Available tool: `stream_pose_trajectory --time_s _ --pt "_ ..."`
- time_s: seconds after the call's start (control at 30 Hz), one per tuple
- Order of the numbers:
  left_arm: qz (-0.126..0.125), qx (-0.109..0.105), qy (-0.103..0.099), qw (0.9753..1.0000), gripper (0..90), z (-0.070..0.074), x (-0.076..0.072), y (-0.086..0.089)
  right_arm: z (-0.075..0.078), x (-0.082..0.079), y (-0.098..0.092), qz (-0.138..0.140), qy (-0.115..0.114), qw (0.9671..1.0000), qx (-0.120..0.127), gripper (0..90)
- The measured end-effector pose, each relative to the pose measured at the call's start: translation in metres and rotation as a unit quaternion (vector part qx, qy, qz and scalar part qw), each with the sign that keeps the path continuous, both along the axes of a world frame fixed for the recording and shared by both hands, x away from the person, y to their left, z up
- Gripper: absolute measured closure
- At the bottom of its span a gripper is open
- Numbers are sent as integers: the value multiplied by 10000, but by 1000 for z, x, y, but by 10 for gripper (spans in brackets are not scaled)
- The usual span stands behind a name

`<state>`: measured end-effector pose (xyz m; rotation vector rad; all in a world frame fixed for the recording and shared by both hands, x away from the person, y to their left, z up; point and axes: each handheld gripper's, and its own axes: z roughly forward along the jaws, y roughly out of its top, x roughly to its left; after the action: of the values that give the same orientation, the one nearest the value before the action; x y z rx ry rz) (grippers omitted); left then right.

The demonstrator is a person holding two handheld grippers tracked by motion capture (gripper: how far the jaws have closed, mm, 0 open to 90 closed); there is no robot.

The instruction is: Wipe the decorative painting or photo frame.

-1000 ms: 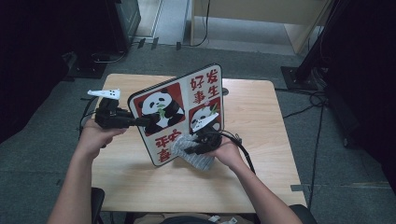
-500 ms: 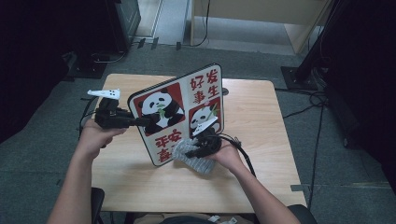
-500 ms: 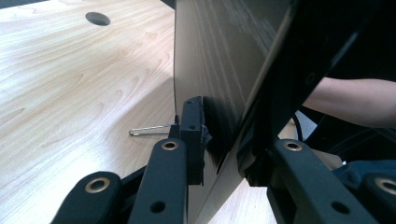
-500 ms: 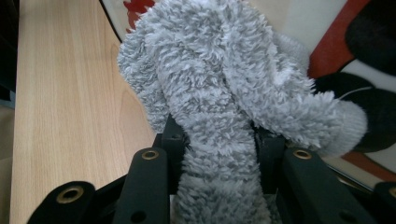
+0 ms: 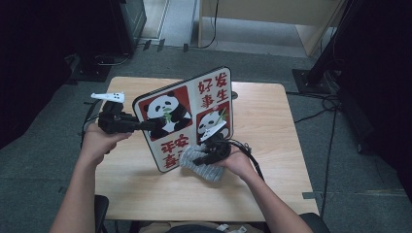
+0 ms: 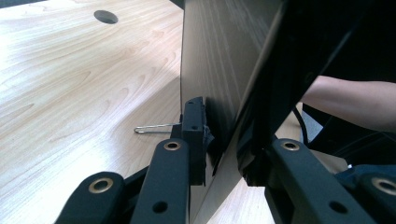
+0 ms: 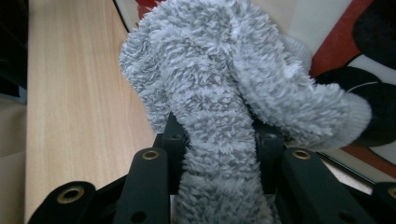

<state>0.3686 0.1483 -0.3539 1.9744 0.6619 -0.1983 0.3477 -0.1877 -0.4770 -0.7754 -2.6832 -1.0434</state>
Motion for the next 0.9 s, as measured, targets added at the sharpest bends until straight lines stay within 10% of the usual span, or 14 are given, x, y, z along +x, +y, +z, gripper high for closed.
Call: stream_pose_trajectory --time_s 0.9 --pt "3 43 69 10000 758 1 0 0 59 -3 -14 -105 -243 9985 481 675"
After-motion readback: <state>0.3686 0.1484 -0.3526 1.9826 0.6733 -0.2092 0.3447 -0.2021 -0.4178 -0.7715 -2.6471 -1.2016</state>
